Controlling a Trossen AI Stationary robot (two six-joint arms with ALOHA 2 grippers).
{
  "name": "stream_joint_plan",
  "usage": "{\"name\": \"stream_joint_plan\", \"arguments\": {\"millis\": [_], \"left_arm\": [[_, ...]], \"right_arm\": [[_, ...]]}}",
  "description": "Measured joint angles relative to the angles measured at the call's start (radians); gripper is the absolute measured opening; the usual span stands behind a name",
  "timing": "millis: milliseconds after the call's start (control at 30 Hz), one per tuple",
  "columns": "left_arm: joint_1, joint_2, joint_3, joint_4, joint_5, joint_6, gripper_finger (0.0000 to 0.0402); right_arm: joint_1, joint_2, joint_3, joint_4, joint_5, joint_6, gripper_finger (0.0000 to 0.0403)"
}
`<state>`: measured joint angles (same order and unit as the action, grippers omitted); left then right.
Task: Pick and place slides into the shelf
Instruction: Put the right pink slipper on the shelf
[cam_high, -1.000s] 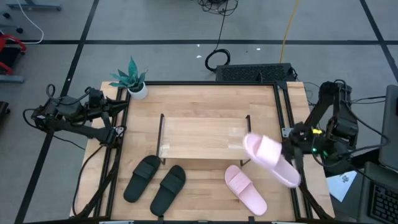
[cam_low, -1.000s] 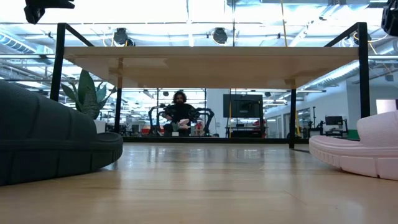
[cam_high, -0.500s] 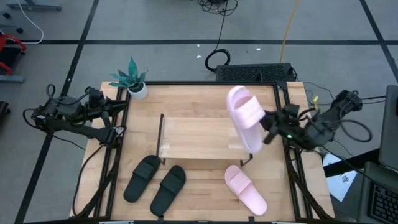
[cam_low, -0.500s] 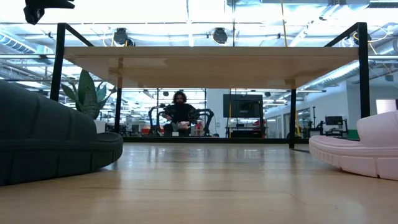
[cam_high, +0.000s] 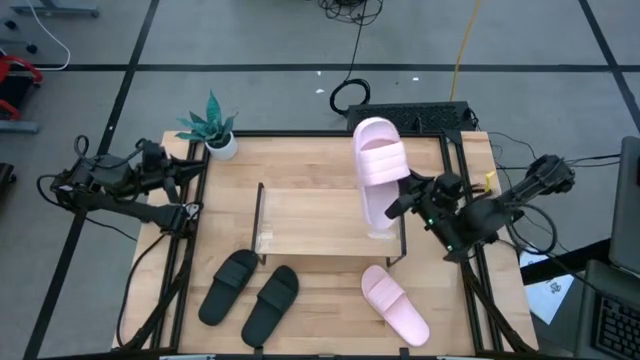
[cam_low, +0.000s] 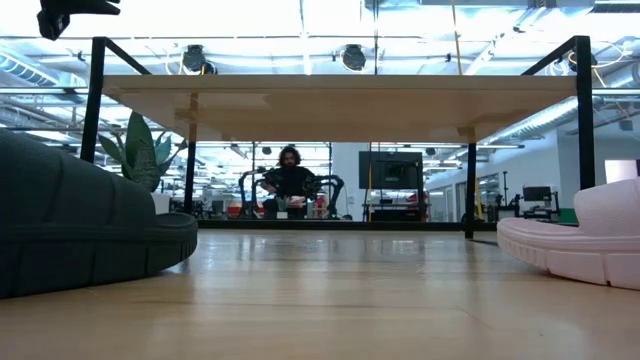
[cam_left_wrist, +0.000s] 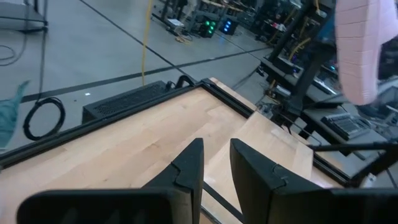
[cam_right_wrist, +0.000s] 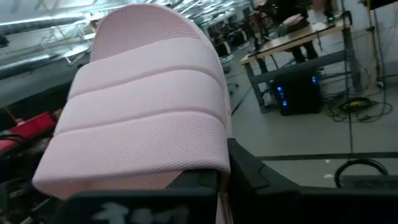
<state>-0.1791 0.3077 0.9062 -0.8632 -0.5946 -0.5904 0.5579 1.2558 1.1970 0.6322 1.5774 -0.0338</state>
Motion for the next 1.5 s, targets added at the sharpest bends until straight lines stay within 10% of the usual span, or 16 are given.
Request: {"name": "stream_joint_plan", "arguments": {"millis": [200, 467, 1067, 1367, 1500], "left_arm": [[0.000, 0.000, 0.000, 0.000, -0.077, -0.049, 0.0076], [0.000, 0.000, 0.000, 0.000, -0.093, -0.071, 0.0076], [0.000, 0.000, 0.000, 0.000, -0.046, -0.055, 0.0076], [0.000, 0.000, 0.000, 0.000, -0.042, -0.044, 0.0076], [0.000, 0.000, 0.000, 0.000, -0.031, -0.062, 0.0076]], "right_arm": [[0.011, 0.057, 0.001, 0.494, -0.002, -0.494, 0.0000], [-0.003, 0.057, 0.001, 0.525, -0.003, -0.563, 0.0000], [0.013, 0.104, -0.150, 0.493, -0.005, -0.090, 0.0000], [-0.002, 0.210, 0.233, 0.456, -0.007, -0.706, 0.0000], [-0.049, 0.246, 0.508, 0.139, -0.010, -0.844, 0.0000]]}}
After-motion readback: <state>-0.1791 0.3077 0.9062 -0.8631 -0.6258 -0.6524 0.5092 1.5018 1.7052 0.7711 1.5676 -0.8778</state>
